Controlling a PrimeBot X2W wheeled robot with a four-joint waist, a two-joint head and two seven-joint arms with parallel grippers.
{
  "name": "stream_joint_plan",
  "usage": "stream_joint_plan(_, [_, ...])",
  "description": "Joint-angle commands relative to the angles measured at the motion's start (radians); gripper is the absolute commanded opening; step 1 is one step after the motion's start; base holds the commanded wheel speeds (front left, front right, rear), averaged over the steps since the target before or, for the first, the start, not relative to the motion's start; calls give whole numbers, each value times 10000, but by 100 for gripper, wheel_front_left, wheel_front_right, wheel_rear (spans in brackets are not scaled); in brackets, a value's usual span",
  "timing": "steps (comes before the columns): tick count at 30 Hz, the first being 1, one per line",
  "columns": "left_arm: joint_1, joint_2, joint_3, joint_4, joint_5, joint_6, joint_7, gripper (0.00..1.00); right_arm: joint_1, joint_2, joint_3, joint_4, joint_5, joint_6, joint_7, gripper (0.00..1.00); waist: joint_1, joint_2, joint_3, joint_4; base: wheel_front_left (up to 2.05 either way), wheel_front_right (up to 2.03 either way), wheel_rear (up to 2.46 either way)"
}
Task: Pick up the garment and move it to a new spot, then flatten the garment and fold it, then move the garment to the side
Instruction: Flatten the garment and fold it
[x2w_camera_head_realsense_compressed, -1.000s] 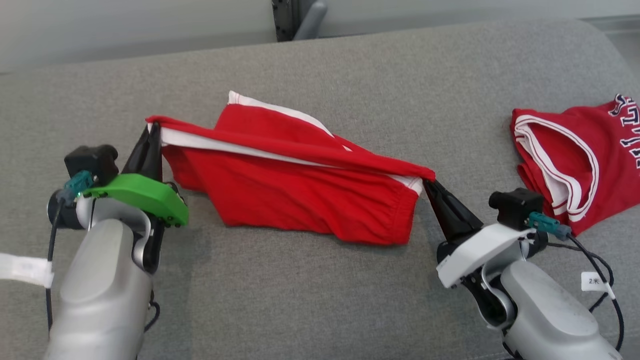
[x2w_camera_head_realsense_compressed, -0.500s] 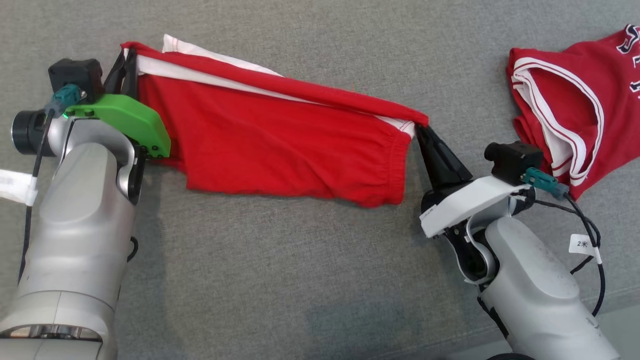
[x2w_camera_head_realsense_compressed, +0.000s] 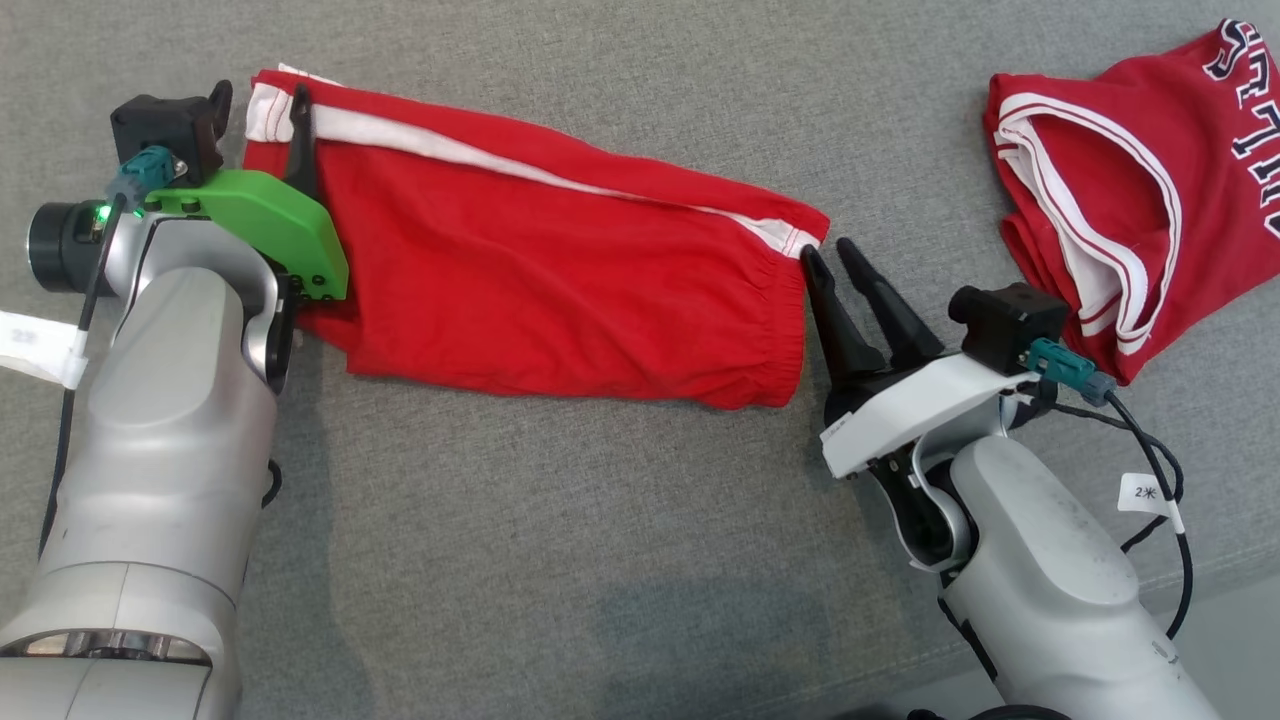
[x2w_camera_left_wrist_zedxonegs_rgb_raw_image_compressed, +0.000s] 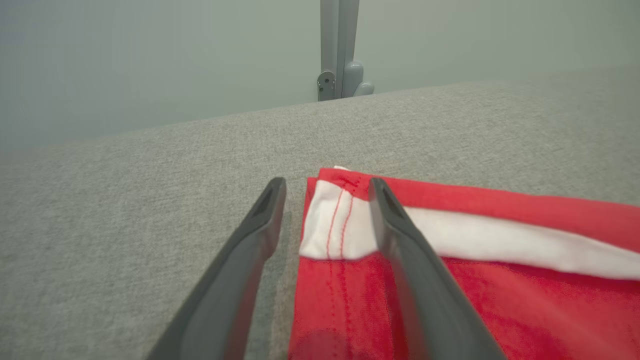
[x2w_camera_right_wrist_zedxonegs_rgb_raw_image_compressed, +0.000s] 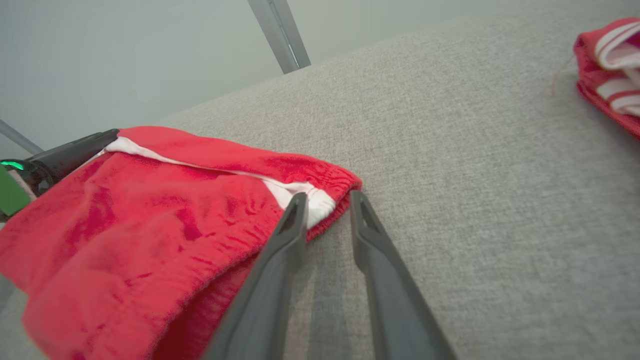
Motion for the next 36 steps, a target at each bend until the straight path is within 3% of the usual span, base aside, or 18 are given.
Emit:
stream_joint_plan(1, [97, -5, 18, -156, -29, 12, 5, 100, 105, -38, -89, -114, -203, -17, -24, 100, -1, -1, -101, 74, 0, 0, 0])
stream_joint_plan(11, [1440, -261, 547, -857, -276, -48, 5, 100, 1087, 60, -1574, -1253, -2129, -14, -24, 100, -1, -1, -965, 390, 0, 0, 0])
stream_joint_plan(23, [2378, -496, 624, 493, -682, -349, 46, 100, 1836, 238, -2089, -1775, -2478, -12, -22, 100, -1, -1, -1423, 240, 0, 0, 0])
stream_joint_plan(25, [2371, -572, 622, 747, -795, -428, 62, 19, 1887, 235, -2128, -1782, -2477, -12, -22, 100, -1, -1, -1499, 208, 0, 0, 0])
stream_joint_plan(26, [2387, -588, 606, 826, -807, -433, 59, 0, 1921, 240, -2138, -1772, -2499, -14, -22, 100, -1, -1, -1556, 196, 0, 0, 0])
stream_joint_plan(30, [2566, -641, 690, 886, -970, -497, 32, 0, 2064, 256, -2235, -1704, -2511, -12, -24, 100, -1, -1, -1883, 243, 0, 0, 0])
stream_joint_plan(36, [3625, -818, 1059, -497, -1058, -243, 12, 0, 2648, 260, -2582, -1533, -2404, -12, -22, 100, -1, -1, -2766, 709, 0, 0, 0])
